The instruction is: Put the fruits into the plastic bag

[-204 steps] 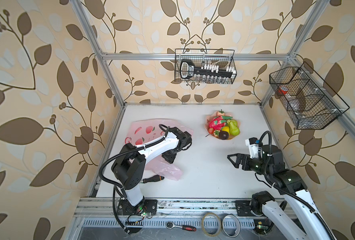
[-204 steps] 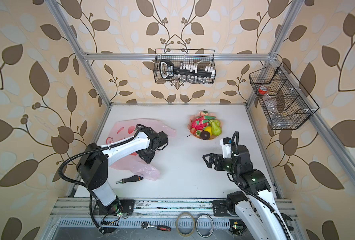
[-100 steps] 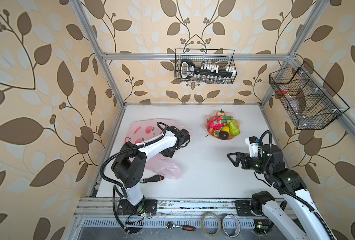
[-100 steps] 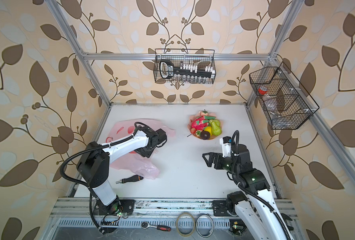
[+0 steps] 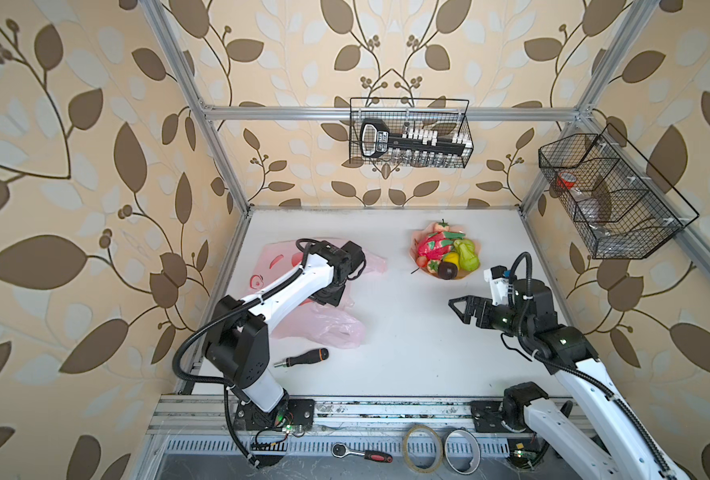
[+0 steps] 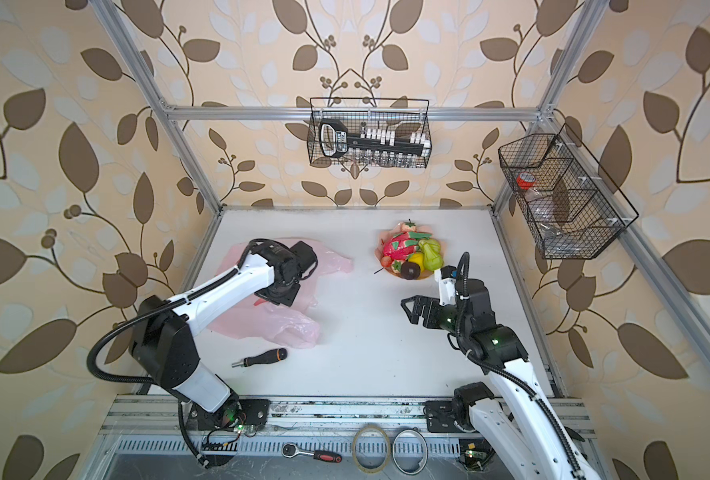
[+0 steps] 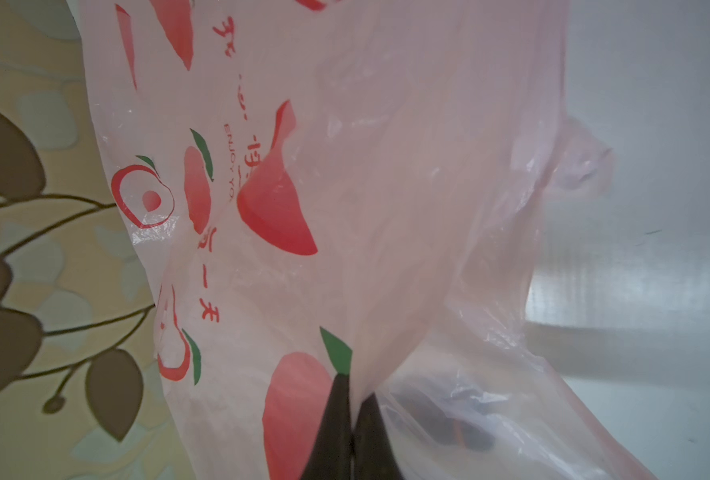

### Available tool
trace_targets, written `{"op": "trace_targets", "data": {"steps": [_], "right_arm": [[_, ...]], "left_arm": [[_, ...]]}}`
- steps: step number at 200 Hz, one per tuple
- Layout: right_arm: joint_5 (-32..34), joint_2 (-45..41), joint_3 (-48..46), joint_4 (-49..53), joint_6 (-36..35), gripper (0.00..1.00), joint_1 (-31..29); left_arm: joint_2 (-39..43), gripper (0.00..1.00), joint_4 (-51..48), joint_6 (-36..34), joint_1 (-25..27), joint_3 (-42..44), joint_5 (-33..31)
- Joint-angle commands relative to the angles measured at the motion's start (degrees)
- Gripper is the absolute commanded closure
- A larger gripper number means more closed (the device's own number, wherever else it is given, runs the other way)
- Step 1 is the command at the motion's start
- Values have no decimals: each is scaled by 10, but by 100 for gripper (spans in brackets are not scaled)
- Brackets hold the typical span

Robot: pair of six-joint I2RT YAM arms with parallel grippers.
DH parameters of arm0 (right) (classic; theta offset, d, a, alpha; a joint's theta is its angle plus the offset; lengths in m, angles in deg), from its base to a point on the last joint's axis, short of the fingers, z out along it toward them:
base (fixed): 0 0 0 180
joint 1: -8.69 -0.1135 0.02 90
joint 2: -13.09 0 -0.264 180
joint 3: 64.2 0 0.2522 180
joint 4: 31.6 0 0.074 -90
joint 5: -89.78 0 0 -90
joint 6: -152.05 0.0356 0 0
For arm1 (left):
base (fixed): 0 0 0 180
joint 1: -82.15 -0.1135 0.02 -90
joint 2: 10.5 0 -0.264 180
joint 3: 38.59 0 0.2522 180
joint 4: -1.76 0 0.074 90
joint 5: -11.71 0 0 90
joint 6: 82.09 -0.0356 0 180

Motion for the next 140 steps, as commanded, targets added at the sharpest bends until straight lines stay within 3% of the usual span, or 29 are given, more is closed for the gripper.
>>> {"op": "trace_targets", "data": {"steps": [1,60,109,140], "right_arm": [[28,60,46,-40,12,0,9],[75,261,186,-38,-14,0,57],[133,369,278,1,-56,1,58],[129,402,288,5,-65,3,47]], "left_arm": [[59,100,-26,-14,-17,-37,73],[100,100,9,-13,-41,-58,133],[123,100,23,-15,-48,-43,148],[138,100,37,-1,-48,-31,162]]}}
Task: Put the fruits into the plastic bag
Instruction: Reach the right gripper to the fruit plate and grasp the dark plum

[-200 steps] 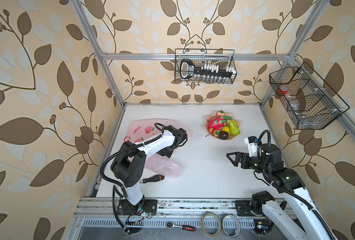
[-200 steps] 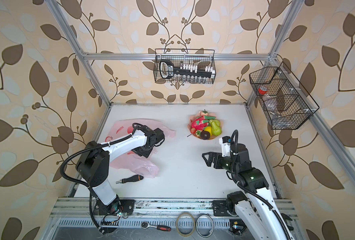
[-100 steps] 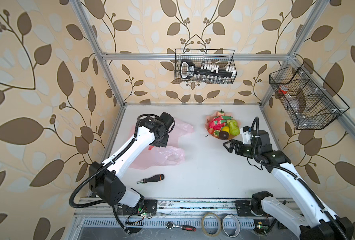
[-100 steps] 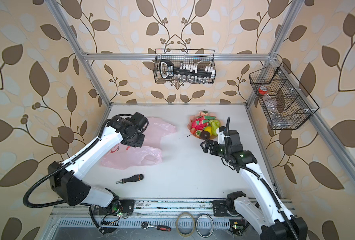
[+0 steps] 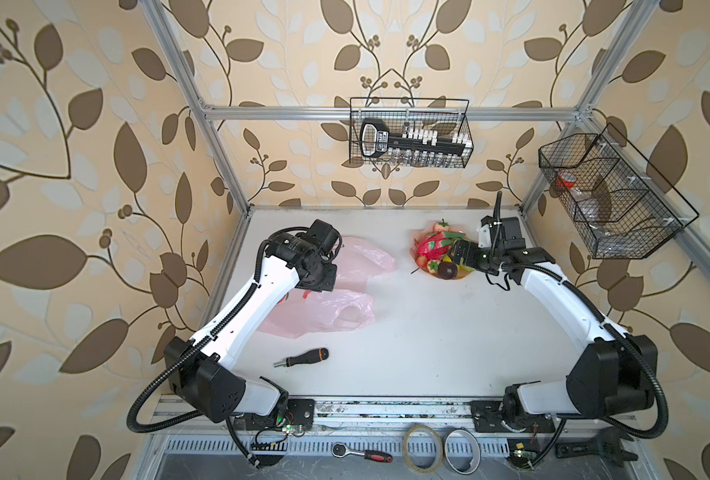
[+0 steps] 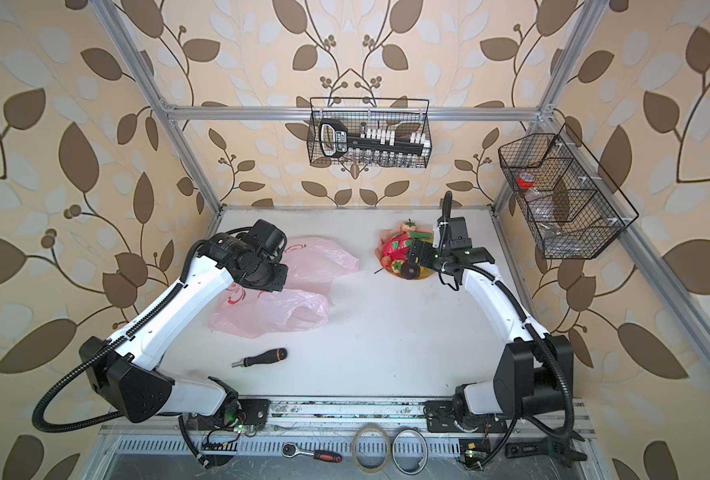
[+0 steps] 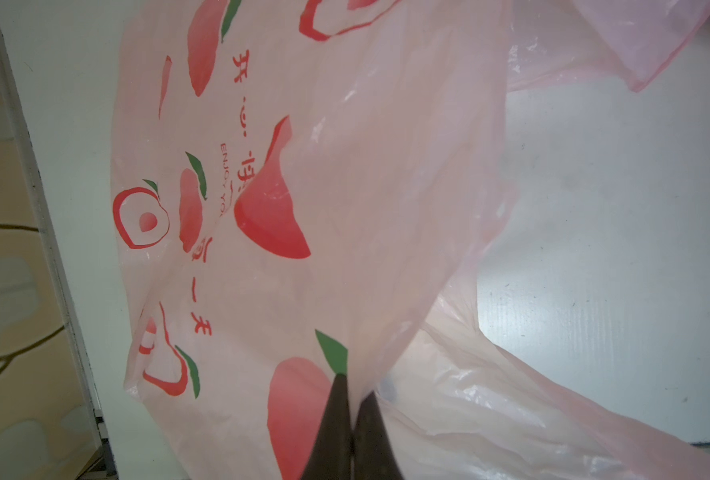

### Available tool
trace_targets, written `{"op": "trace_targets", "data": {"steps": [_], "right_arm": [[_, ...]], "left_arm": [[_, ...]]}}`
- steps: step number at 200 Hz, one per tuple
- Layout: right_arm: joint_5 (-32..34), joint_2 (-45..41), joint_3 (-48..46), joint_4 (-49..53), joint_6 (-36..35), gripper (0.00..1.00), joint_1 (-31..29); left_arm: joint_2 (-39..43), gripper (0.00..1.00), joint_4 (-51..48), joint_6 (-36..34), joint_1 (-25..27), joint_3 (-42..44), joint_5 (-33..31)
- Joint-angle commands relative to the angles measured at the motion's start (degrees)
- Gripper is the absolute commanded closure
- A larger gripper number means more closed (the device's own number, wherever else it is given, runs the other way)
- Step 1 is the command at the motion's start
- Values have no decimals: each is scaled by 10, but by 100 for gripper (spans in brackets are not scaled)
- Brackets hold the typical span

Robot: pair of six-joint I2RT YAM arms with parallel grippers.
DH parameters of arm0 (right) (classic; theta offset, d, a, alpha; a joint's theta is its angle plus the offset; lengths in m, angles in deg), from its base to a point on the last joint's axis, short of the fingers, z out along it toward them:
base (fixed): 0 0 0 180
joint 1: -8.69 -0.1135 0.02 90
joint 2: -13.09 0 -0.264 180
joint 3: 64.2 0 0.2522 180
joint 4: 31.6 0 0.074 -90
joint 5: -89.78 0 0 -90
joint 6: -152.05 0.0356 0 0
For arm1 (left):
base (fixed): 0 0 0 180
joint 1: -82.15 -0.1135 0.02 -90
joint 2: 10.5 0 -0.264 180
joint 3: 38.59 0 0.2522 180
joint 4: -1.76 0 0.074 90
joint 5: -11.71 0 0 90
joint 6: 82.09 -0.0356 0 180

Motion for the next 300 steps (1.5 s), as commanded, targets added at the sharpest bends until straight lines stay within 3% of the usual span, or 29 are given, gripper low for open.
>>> {"op": "trace_targets", "data": {"steps": [1,56,127,181,300], "right_arm": [[17,19,14,29,-23,3,-10],[47,46,-23,6,-12,5,-37],[57,111,22,19,-34,9,-38],[62,138,38,22,-49,10,-38],[48,180,54,20,-56,22,-40]], "left_arm": [[33,100,12,9,-2,7,21],[58,100,43,30,-2,25,72],[85,100,56,44,-2,42,128],[86,100,64,69,-2,56,136],[69,100,84,102,-2,69,143]]}}
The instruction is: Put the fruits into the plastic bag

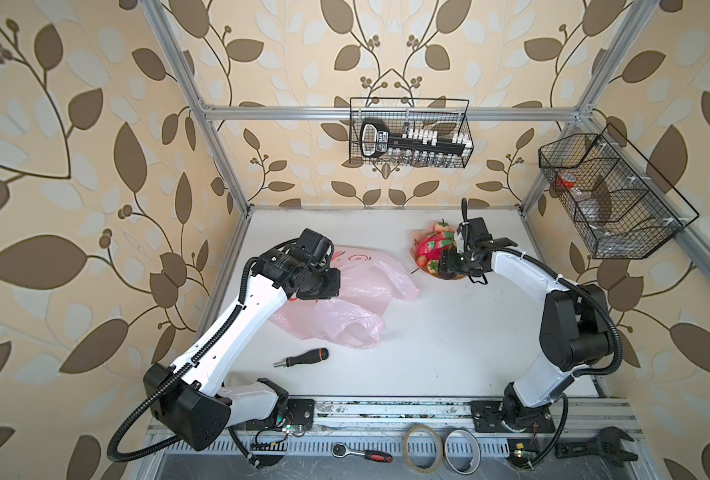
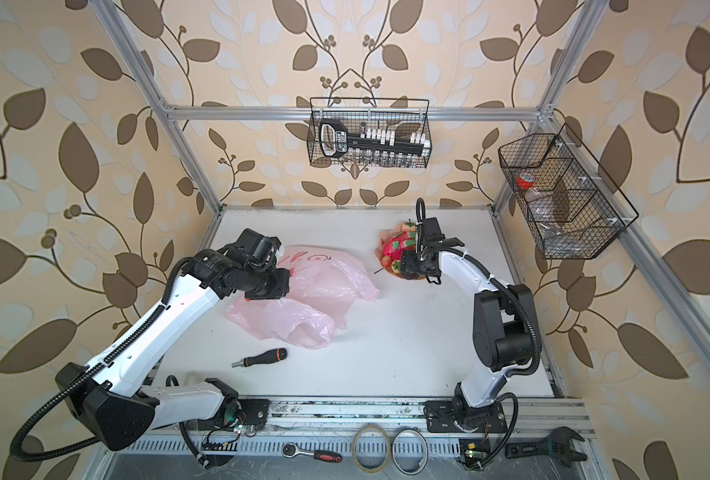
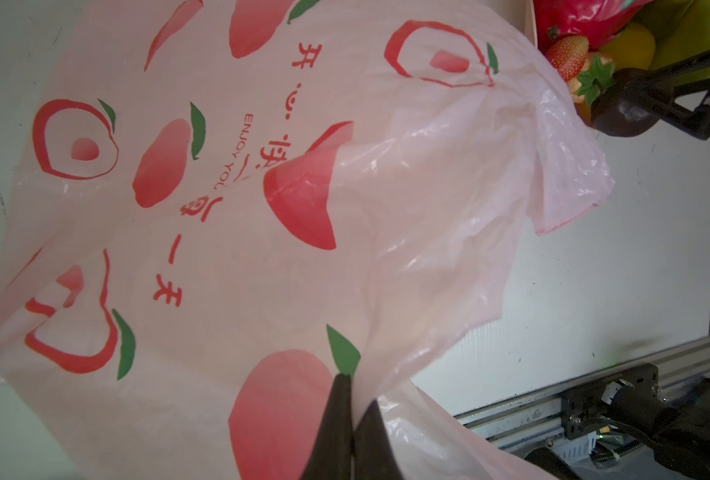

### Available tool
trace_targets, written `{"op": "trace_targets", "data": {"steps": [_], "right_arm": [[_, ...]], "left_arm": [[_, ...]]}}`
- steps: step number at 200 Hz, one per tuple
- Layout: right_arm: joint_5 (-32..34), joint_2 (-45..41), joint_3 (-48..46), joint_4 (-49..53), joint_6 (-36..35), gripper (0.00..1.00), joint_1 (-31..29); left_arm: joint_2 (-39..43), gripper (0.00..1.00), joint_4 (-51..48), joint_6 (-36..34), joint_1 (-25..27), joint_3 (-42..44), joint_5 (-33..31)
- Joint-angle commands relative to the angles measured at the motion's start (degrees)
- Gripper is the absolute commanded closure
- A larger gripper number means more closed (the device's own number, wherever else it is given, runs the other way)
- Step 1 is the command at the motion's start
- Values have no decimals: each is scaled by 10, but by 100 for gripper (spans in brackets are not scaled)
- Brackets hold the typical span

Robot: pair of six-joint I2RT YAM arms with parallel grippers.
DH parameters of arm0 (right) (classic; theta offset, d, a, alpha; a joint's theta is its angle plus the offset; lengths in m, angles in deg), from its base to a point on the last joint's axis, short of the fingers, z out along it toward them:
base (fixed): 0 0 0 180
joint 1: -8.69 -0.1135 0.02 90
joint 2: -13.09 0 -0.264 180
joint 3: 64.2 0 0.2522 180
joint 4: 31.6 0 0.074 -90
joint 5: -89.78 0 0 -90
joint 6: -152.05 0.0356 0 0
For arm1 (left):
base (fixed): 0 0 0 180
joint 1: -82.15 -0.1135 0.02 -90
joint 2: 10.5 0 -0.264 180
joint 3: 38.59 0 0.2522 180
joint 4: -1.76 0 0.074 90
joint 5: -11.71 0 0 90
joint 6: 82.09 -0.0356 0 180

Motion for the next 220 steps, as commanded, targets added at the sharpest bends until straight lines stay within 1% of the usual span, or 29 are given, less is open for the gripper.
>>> {"op": "trace_targets", "data": {"steps": [1,20,46,121,160,198,220], "right_arm": [[-2,22,8,4,-14,22,-2],[-8,34,17,6,-16,27,-1],[-10,42,24,6,-18,29,-2],[2,25,32,25,-28,50,2],[-5,1,29,33,-19,53,6],[-19,-57,18,20,8,54,5],[-38,-107,-2,-15,34,54,5]], "left_arm": [[-5,100,8,11,-2,-7,7],[-10,100,9,10,-2,-10,9],[-14,100,7,11,-2,-14,9],[-18,100,5,11,-2,-24,7],[-20,100,8,11,-2,-24,12],[-22,100,14,12,-2,-24,20],[-23,100,14,12,-2,-21,19]]}}
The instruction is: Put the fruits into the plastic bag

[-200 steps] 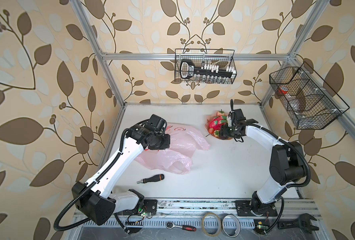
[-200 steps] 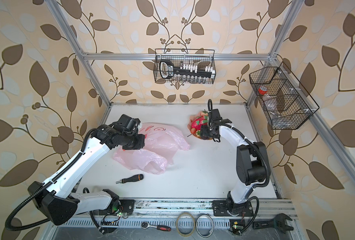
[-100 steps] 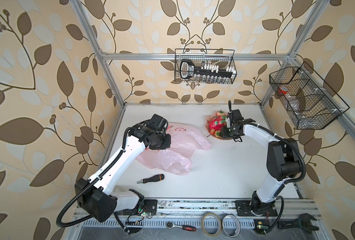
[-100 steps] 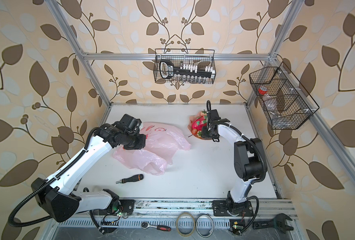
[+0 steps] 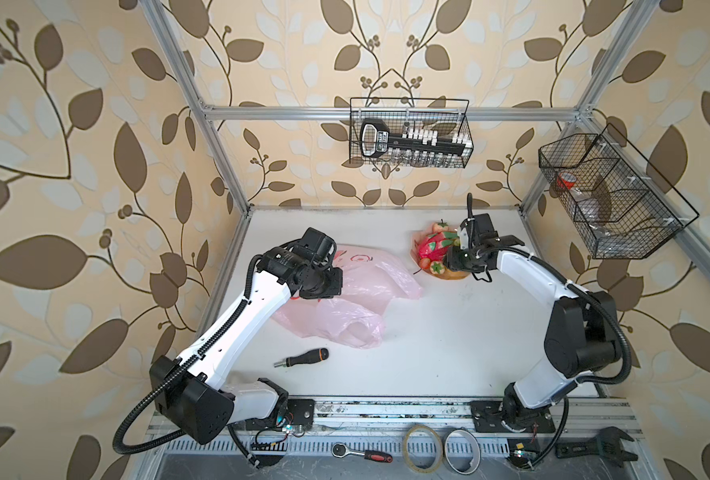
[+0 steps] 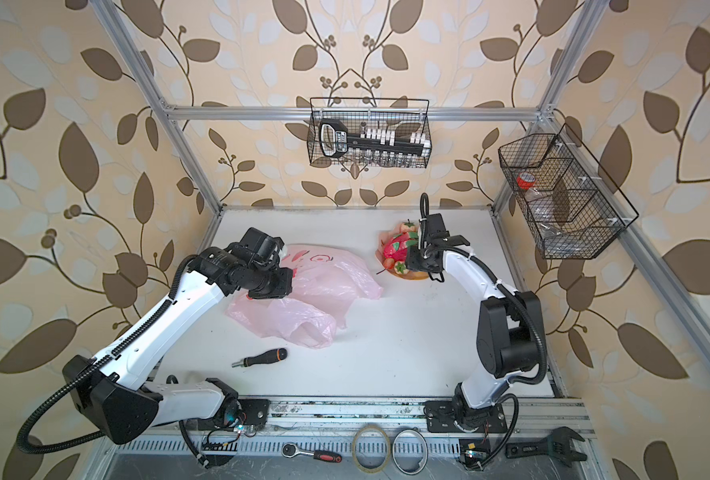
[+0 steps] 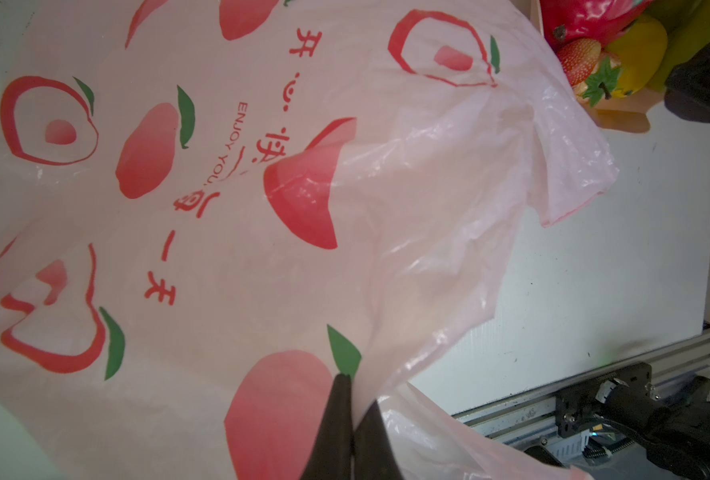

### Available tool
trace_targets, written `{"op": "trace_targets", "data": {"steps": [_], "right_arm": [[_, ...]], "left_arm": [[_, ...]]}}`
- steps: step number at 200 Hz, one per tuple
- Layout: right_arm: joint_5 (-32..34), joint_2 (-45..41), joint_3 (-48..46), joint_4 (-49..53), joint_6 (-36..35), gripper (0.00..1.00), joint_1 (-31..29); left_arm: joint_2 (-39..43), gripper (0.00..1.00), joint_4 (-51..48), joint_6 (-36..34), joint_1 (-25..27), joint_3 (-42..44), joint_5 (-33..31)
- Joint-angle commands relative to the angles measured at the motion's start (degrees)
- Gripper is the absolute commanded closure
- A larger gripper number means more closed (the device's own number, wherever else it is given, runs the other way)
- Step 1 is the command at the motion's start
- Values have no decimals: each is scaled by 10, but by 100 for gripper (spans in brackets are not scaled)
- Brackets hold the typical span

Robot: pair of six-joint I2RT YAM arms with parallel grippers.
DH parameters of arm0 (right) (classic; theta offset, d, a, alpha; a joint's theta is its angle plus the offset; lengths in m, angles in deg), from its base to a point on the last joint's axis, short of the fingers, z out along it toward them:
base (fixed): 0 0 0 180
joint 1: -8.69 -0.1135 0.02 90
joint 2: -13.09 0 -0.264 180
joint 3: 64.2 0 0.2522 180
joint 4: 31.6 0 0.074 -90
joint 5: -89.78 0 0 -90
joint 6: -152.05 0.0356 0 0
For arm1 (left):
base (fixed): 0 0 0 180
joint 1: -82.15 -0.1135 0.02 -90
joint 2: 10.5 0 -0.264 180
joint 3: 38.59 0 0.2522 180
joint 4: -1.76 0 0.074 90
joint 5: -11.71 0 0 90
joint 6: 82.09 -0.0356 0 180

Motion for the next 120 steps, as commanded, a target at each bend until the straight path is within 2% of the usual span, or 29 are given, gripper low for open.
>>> {"op": "trace_targets", "data": {"steps": [1,35,52,86,120], "right_arm": [[-27,-59,-23,-34,30,54,0],[-97,-128,-93,-129,86,54,1],[-105,-150,-109,-154,107,55,1],[-125,-167,-115,-164,106,55,0],[-189,-186,-141,-202,124,55,0]], "left_arm": [[-3,100,4,9,-2,-21,8],[-3,100,8,9,-2,-21,11],[-3,100,10,10,-2,-22,9],[-4,100,14,14,-2,-16,12],[0,100,17,16,-2,-13,12]]}}
